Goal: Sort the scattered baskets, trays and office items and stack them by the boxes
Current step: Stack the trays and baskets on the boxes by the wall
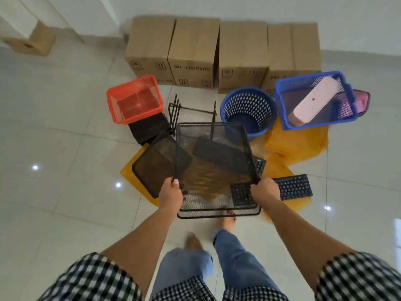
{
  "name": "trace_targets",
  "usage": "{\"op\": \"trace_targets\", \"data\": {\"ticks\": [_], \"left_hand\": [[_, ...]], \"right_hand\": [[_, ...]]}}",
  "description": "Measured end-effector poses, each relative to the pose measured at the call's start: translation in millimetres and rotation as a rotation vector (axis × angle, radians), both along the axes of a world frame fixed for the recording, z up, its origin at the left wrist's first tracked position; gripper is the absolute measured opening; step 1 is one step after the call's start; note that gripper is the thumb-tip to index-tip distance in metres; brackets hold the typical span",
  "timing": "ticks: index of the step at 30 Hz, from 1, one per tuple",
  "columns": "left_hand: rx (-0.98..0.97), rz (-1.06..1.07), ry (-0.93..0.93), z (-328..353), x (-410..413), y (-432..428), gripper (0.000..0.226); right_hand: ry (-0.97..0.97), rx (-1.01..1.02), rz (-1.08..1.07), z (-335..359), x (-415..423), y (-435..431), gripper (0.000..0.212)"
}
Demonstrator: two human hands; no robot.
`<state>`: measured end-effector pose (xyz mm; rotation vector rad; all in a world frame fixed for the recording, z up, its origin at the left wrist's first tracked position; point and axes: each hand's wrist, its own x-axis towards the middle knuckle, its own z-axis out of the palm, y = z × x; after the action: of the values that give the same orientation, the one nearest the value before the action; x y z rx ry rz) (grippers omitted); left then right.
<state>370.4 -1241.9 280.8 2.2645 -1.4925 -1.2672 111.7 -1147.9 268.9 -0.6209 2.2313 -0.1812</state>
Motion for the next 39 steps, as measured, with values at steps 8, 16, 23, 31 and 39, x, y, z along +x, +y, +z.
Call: {"op": "trace_targets", "data": {"ticks": [8,16,23,31,39], "left_hand": [[0.304,-0.132,-0.084,-89,-12,-39,0.028],[0.53,-0.197,-0.058,-194,-43,-71,0.024],[0.623,-0.284,-0.161,-267,-80,-74,0.019],[0.954,-0.256,-0.086,-319,-111,-52,0.037],[0.88,-0.118,0.112,-335,-134,-39,0.06]], "right_hand": [[-0.002,0.256,0.229,-73,-32,-35,0.024],[0.09,0.433,0.31,-171,-60,-55,0.03],[0.192,0.523,0.388,-241,-89,-64,0.04],[0.229,0.556,0.205,-307,-106,-54,0.032],[0.104,0.382,-0.096,-333,-112,-41,0.034]]}}
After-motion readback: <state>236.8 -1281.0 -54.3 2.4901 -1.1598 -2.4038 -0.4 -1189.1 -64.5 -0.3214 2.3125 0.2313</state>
